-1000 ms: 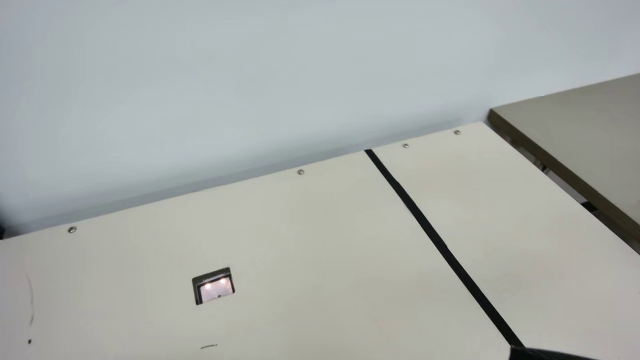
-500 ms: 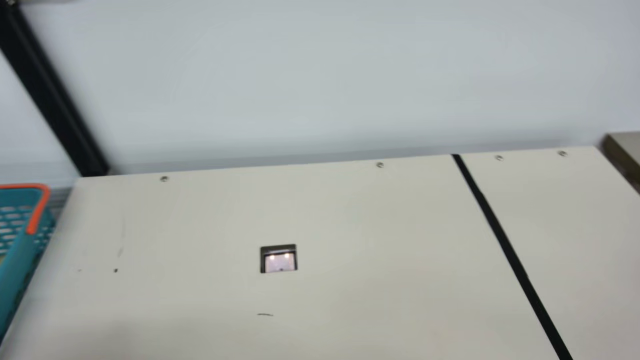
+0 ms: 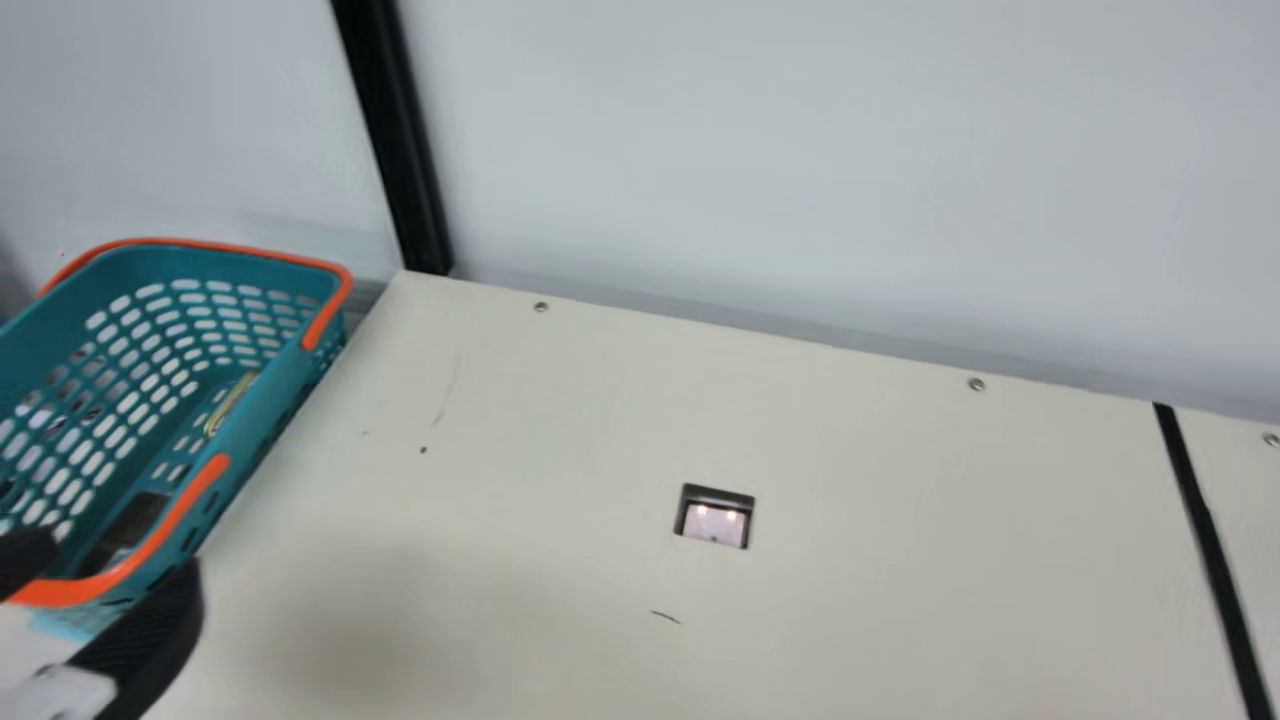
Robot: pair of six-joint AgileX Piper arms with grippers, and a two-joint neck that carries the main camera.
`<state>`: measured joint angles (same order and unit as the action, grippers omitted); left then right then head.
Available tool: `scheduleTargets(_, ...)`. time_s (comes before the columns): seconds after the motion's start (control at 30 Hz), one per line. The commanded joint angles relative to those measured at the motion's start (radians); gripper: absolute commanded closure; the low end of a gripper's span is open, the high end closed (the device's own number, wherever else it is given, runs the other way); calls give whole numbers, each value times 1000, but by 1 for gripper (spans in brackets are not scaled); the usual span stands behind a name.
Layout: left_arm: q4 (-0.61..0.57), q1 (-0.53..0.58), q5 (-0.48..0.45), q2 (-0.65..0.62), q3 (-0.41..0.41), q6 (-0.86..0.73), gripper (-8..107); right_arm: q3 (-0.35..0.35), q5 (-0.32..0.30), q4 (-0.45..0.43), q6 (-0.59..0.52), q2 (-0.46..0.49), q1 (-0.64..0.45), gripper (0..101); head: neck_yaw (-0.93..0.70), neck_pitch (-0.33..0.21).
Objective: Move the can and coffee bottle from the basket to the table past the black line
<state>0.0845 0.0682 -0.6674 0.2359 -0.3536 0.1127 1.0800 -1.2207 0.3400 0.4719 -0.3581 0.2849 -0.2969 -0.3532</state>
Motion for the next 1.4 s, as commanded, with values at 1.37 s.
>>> scheduleTargets(1.37, 0, 0, 0, 0, 0, 0, 9, 0, 0, 0, 0, 0, 0, 0, -373, -80)
